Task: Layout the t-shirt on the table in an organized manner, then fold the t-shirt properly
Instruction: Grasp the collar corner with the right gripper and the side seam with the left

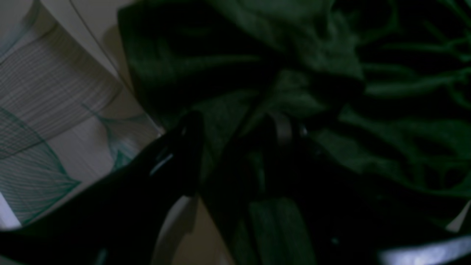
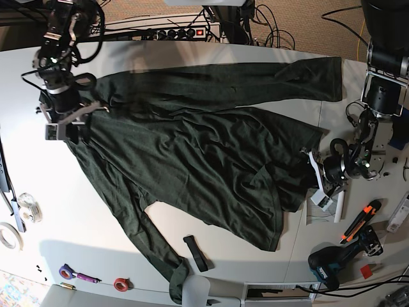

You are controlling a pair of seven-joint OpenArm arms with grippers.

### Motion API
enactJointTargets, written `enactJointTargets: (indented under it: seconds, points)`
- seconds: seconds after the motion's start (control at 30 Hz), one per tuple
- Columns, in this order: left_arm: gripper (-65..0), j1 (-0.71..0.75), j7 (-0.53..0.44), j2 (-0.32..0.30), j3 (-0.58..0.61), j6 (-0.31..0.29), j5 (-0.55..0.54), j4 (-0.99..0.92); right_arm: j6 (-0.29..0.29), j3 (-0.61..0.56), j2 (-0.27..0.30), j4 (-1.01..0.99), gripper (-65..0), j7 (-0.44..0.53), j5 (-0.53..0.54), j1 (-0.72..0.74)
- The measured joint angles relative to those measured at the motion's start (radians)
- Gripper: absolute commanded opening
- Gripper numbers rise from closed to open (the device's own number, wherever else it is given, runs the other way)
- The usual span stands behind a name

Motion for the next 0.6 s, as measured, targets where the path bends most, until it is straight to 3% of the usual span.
enactJointTargets:
  seconds: [0.13,0.6]
  points:
    - [-28.6,0.000,0.000,-0.001,0.000,0.000,0.016,0.000,0.002,-0.001,0.026,0.000,-49.1,-0.001,0.010,-0.030]
    - [-28.7,0.040,0.004,0.003,0.000,0.000,-0.029,0.059,0.005,-0.001,0.026,0.000,-49.1,-0.001,0.010,-0.032]
